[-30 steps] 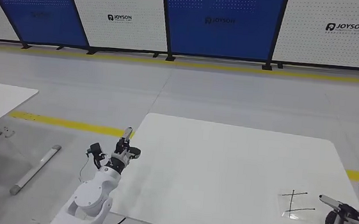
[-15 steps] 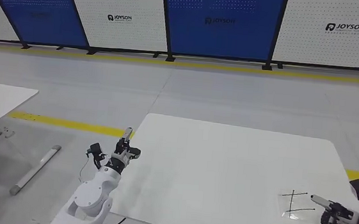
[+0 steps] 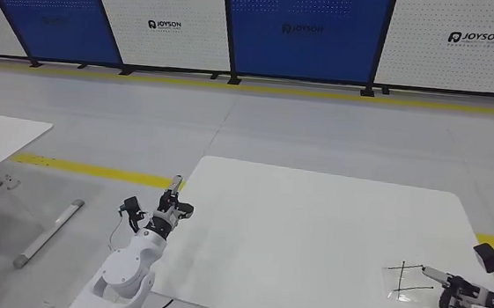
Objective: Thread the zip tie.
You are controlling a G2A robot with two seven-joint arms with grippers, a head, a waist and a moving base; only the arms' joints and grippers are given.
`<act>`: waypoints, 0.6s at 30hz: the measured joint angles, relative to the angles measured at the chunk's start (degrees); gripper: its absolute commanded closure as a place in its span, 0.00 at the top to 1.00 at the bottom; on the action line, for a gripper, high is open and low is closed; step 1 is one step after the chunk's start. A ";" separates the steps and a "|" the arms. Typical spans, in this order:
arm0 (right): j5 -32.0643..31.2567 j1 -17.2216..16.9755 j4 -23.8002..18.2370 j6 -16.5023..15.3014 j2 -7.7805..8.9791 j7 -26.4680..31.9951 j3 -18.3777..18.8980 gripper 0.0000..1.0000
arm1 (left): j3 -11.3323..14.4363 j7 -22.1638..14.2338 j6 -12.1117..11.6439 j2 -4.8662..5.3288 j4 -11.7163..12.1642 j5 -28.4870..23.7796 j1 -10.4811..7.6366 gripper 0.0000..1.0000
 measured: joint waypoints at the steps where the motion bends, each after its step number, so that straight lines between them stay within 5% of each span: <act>1: 0.18 -0.15 -0.02 -0.01 -0.01 -0.78 -0.14 1.00 | 0.00 0.00 0.00 0.00 0.00 0.00 0.00 1.00; 8: 0.89 1.39 2.24 0.60 0.12 -1.50 -1.42 0.98 | 0.00 0.00 0.00 0.00 0.00 0.00 0.00 1.00; 10: 0.94 2.35 3.55 0.81 0.10 -1.62 -2.18 0.73 | 0.00 0.00 0.00 0.00 0.00 0.00 0.00 1.00; 13: 0.65 3.39 5.02 0.49 0.10 -1.67 -3.19 0.50 | 0.00 0.00 0.00 0.00 0.00 0.00 0.00 1.00; 18: 0.01 4.22 7.16 -0.34 0.29 -1.18 -4.16 0.49 | 0.00 0.00 0.00 0.00 0.00 0.00 0.00 1.00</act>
